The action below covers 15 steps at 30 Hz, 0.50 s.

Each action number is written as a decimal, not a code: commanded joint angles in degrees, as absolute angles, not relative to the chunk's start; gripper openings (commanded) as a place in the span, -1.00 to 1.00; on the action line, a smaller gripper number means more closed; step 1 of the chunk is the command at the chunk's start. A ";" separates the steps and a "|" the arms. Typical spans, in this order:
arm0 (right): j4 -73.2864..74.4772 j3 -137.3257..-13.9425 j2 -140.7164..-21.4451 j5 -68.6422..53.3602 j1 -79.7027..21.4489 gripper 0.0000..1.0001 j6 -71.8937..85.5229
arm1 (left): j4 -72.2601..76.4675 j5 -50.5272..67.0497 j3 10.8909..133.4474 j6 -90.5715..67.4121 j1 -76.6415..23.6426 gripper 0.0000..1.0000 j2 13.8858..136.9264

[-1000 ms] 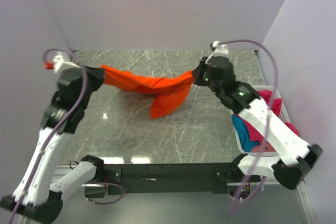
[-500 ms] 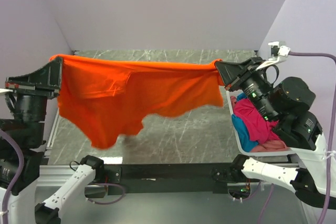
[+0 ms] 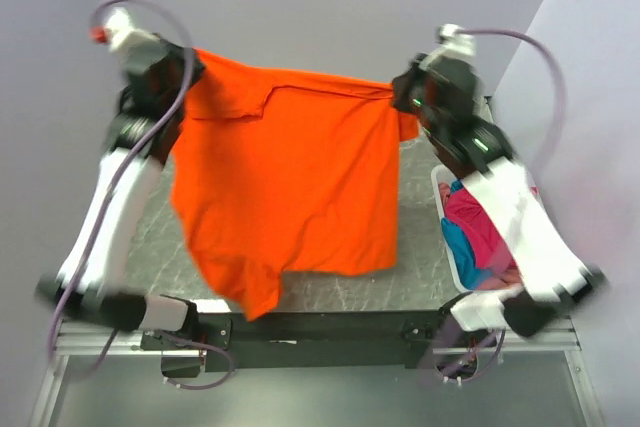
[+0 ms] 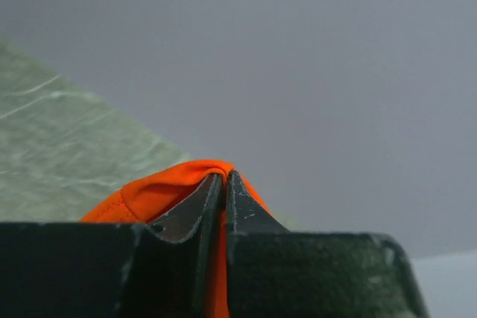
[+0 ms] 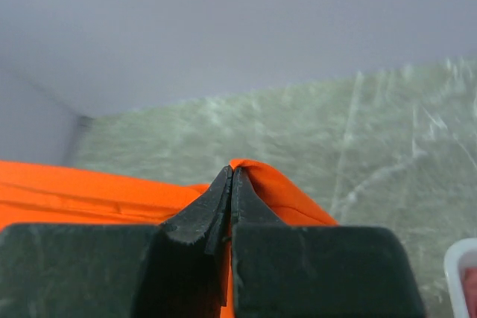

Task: Fold and stack the t-shirts
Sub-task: Flatten the tshirt out

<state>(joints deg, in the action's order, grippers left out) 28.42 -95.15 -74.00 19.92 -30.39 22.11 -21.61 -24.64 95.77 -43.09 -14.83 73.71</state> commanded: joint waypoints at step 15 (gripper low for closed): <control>28.75 -102.86 -111.31 -1.40 -19.86 0.71 26.01 | -30.86 -16.00 109.63 -42.97 -3.60 0.99 116.67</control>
<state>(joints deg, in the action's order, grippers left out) 33.39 -107.02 -124.79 0.16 -19.64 24.95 -31.53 -17.43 113.67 -41.69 -3.01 126.58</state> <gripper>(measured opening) 0.850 0.993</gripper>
